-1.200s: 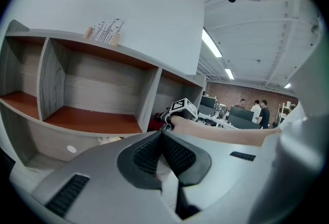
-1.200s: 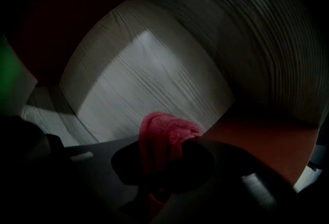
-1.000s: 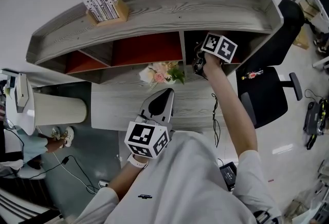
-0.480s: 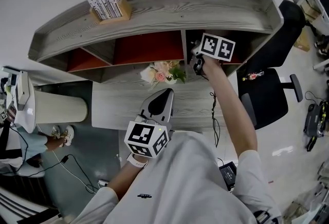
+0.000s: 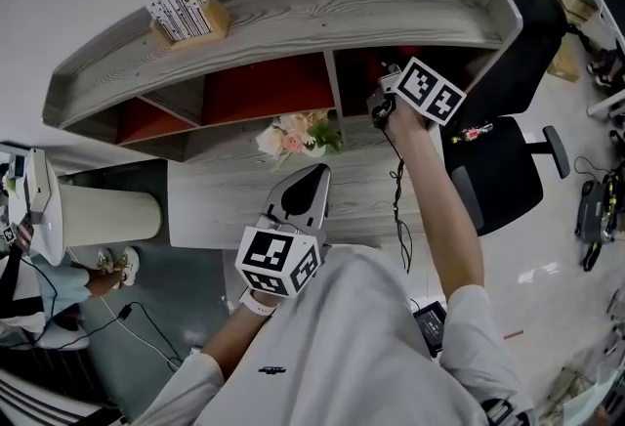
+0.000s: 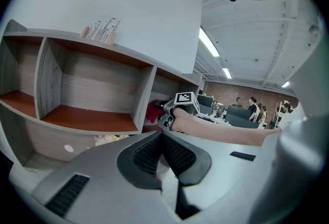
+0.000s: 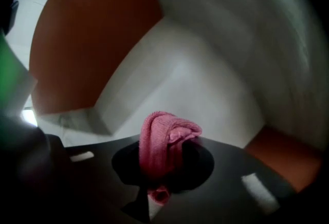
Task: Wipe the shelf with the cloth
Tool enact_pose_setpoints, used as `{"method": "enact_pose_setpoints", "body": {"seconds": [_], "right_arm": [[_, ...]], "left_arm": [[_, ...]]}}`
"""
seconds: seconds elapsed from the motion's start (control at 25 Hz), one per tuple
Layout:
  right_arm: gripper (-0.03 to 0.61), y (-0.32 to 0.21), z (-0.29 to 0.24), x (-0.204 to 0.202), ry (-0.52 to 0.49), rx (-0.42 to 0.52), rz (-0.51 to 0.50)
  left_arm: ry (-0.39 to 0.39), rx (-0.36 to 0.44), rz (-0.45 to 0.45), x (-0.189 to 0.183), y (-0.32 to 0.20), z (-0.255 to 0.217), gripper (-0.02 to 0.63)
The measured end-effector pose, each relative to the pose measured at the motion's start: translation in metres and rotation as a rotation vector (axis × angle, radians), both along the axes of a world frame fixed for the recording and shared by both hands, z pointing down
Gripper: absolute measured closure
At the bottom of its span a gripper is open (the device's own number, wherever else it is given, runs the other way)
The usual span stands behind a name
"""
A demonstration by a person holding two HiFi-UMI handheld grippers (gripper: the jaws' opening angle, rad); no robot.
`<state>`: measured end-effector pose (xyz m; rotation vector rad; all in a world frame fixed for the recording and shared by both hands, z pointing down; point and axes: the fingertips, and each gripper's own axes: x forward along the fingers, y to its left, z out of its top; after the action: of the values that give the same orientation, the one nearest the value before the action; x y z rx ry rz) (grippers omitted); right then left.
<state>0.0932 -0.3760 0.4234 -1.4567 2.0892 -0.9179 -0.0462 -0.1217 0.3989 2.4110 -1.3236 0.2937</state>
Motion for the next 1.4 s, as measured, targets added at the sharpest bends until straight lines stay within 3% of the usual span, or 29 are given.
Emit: {"method": "enact_pose_setpoints", "body": {"seconds": [0.16, 0.4, 0.64, 0.76, 0.88, 1.0, 1.2, 1.32, 1.4], "right_arm": [[0.52, -0.001, 0.003, 0.063, 0.012, -0.038, 0.252], [0.52, 0.002, -0.01, 0.108, 0.12, -0.045, 0.498], [0.522, 0.003, -0.031, 0.115, 0.116, 0.04, 0.554], [0.522, 0.003, -0.057, 0.102, 0.161, 0.192, 0.505], [0.522, 0.006, -0.092, 0.068, 0.307, 0.361, 0.412], [0.522, 0.008, -0.111, 0.031, 0.4, 0.466, 0.325], [0.522, 0.011, -0.117, -0.049, 0.472, 0.579, 0.049], [0.522, 0.013, -0.104, -0.083, 0.437, 0.576, -0.125], [0.522, 0.016, -0.096, -0.089, 0.417, 0.556, -0.165]], "left_arm": [[-0.003, -0.005, 0.01, 0.002, 0.001, 0.001, 0.607], [-0.004, -0.003, 0.01, 0.0, 0.003, 0.0, 0.607], [0.007, -0.014, -0.012, -0.012, 0.001, 0.001, 0.607], [0.015, -0.014, -0.014, -0.015, -0.002, 0.0, 0.607], [0.015, -0.014, -0.009, -0.014, -0.003, 0.0, 0.607], [0.014, -0.01, -0.006, -0.013, -0.003, -0.002, 0.607], [0.014, -0.001, -0.023, -0.02, -0.005, -0.003, 0.607], [0.016, 0.002, -0.038, -0.025, -0.003, -0.004, 0.607], [0.018, 0.002, -0.047, -0.027, -0.002, -0.004, 0.607]]}}
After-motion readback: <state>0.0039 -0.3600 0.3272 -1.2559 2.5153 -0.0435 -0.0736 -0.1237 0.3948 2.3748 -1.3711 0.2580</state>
